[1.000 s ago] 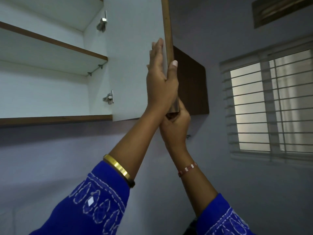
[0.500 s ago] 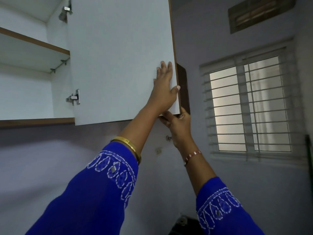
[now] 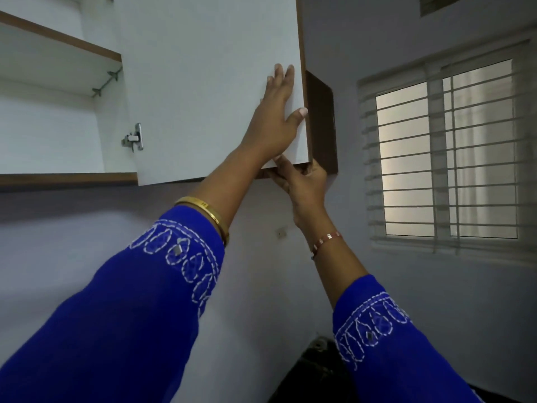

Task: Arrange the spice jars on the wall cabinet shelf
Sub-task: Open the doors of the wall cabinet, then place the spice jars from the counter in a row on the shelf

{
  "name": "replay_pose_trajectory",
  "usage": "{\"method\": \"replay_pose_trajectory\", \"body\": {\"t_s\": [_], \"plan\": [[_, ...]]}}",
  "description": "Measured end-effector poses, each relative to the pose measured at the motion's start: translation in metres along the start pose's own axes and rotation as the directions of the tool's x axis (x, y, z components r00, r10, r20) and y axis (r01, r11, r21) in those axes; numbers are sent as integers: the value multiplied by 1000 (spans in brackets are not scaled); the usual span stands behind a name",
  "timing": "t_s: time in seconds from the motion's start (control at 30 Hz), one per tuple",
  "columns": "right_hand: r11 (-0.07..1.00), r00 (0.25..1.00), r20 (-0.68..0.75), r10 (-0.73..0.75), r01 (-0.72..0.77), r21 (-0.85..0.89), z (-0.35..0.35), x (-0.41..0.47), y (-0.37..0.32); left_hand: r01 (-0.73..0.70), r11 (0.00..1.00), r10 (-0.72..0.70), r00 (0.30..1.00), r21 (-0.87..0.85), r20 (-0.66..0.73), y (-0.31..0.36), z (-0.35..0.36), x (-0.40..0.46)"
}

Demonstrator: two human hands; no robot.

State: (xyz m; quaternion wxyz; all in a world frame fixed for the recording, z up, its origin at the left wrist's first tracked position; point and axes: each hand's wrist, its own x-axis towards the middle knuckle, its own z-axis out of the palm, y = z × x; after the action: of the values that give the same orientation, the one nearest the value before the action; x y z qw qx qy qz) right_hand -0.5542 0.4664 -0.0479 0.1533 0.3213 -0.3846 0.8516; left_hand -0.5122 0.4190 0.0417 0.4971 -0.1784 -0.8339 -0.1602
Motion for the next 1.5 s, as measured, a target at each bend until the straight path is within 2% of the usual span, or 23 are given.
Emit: {"method": "replay_pose_trajectory", "body": {"t_s": [0.17,0.27,0.33,0.57,0.7,0.93,1.13,1.3,1.5], "plan": [[994,992,-124,-9,-5,-106,18,-14,14,79,996,-78,997,-49,27,-12,-13,-25],[977,990,-140,23,-52,-205,35,-29,33,148,986,-148,989,-71,-3,-31,-29,-49],[977,992,-120,43,-66,-202,49,-39,46,184,981,-186,982,-57,-31,-44,-43,-65],[954,994,83,69,-42,-297,121,-82,86,299,943,-279,950,147,-140,-90,-116,-132],[921,975,220,33,56,-386,170,-112,100,350,900,-309,933,261,-186,-105,-169,-174],[872,910,414,-20,218,-437,254,-175,114,449,773,-306,882,447,-358,-120,-263,-238],[848,857,509,-73,322,-420,324,-229,118,466,610,-306,884,640,-353,-129,-333,-302],[811,796,599,-85,404,-423,376,-288,126,520,495,-369,851,696,-373,-136,-388,-364],[806,761,648,24,368,-463,412,-368,147,571,426,-460,805,702,-375,-144,-433,-438]]}}
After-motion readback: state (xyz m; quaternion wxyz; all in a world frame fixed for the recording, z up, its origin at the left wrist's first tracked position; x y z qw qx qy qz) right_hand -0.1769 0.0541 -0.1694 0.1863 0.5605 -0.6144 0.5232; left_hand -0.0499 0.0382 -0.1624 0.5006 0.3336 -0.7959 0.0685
